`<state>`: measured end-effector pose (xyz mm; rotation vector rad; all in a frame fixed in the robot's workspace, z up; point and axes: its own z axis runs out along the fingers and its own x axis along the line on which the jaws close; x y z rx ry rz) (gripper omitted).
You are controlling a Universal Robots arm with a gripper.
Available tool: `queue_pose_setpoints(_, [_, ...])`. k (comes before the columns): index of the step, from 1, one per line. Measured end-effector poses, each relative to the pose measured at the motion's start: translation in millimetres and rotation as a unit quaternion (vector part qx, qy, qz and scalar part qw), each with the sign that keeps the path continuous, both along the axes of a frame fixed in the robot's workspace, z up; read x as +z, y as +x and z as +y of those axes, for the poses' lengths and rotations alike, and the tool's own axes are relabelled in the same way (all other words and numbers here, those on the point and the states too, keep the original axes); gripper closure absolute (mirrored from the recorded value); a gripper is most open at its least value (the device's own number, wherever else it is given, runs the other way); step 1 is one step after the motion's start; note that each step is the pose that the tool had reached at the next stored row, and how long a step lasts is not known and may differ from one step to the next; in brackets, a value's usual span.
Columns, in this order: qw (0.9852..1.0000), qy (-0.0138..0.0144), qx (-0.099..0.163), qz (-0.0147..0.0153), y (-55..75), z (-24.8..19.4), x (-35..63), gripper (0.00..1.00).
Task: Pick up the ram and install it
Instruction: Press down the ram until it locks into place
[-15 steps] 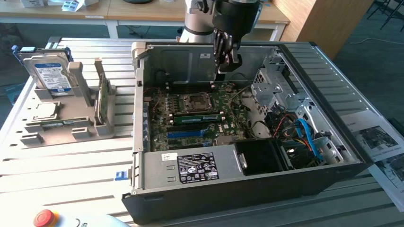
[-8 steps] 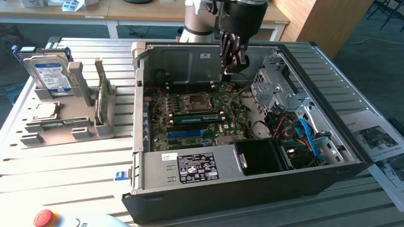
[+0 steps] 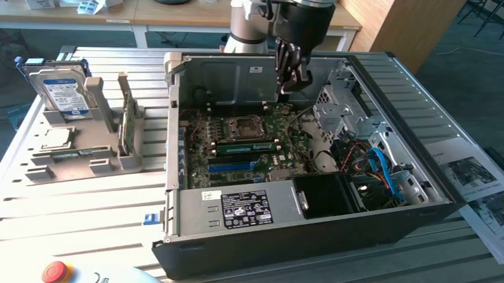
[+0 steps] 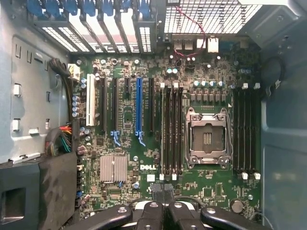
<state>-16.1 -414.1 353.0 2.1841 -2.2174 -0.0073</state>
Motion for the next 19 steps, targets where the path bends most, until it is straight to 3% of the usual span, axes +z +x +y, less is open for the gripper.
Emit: queue_pose_setpoints(19, [1.0, 0.0, 0.0, -0.0004, 0.0, 0.0, -31.3, 0.9])
